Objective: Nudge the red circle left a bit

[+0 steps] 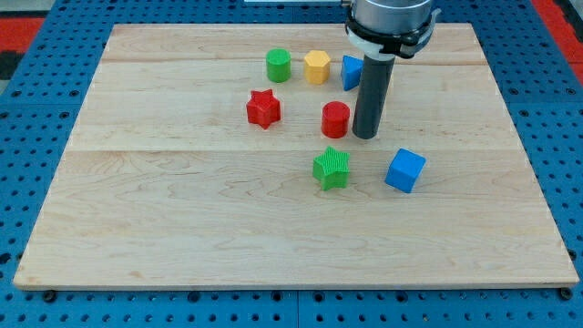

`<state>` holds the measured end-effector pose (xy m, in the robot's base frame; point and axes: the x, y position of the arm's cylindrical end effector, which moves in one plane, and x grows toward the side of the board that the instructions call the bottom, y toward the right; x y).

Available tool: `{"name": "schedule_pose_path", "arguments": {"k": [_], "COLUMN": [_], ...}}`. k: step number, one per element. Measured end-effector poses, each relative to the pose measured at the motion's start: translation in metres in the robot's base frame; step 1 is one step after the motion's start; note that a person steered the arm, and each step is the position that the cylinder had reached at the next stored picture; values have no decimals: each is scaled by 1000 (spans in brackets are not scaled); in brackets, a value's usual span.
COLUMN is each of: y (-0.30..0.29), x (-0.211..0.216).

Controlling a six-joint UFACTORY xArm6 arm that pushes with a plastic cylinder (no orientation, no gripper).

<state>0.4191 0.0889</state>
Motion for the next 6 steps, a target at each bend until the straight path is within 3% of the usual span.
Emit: {"name": "schedule_pose_path", "arguments": {"k": [2, 6], "y": [-5, -50], "x": [-24, -28]}}
